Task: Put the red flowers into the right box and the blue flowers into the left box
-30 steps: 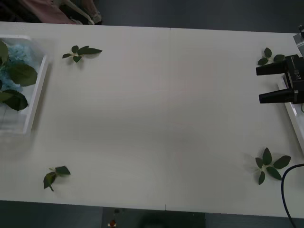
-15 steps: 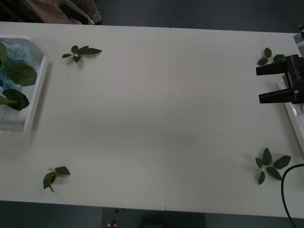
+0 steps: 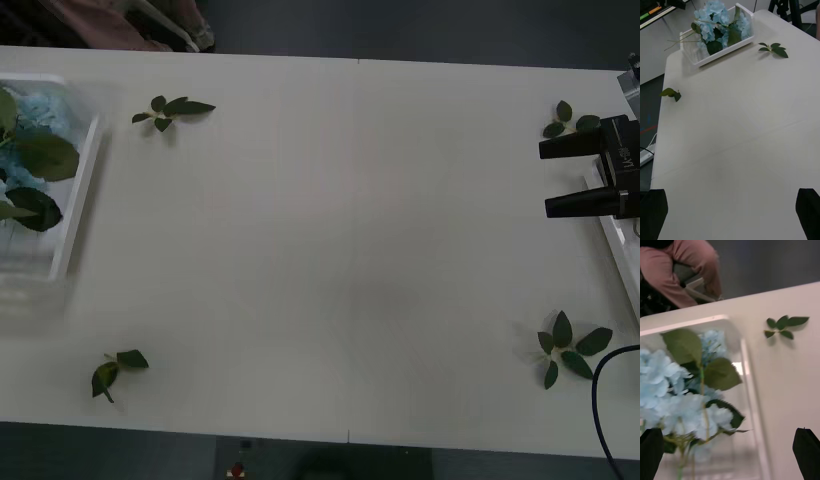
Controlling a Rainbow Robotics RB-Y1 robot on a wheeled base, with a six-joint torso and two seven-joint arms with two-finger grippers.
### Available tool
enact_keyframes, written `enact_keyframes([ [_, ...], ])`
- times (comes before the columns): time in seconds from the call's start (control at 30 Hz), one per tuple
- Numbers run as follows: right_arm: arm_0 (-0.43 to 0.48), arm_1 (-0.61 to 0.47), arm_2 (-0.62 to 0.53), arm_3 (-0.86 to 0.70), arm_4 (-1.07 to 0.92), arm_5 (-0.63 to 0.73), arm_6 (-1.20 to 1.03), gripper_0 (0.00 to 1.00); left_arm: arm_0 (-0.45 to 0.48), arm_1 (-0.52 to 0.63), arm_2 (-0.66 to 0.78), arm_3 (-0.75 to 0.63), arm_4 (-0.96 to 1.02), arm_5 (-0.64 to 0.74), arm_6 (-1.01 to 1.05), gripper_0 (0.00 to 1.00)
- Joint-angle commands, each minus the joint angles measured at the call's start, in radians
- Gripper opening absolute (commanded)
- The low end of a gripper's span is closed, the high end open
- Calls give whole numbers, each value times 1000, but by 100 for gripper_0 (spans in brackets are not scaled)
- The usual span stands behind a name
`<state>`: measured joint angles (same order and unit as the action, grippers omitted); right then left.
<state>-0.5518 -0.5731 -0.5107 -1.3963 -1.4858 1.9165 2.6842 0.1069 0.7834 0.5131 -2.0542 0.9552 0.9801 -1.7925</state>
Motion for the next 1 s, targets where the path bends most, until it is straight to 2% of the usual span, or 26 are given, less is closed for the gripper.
enact_keyframes([
  [0.03, -28, -22, -2, -23, -4, -4, 21, 100, 37, -85, -117, -93, -13, -141, 65, 100],
  [0.2, -28, -22, -2, -23, -4, -4, 21, 100, 88, -75, -243, -179, -9, -273, 65, 100],
  [0.4, -28, -22, -2, -23, -4, -4, 21, 100, 88, 31, -363, -290, 30, -313, 87, 100],
  [0.63, -28, -22, -2, -23, -4, -4, 21, 100, 96, 46, -475, -379, 25, -319, 99, 100],
  [1.0, -28, -22, -2, -23, -4, -4, 21, 100, -35, 71, -654, -402, 22, -319, 116, 100],
])
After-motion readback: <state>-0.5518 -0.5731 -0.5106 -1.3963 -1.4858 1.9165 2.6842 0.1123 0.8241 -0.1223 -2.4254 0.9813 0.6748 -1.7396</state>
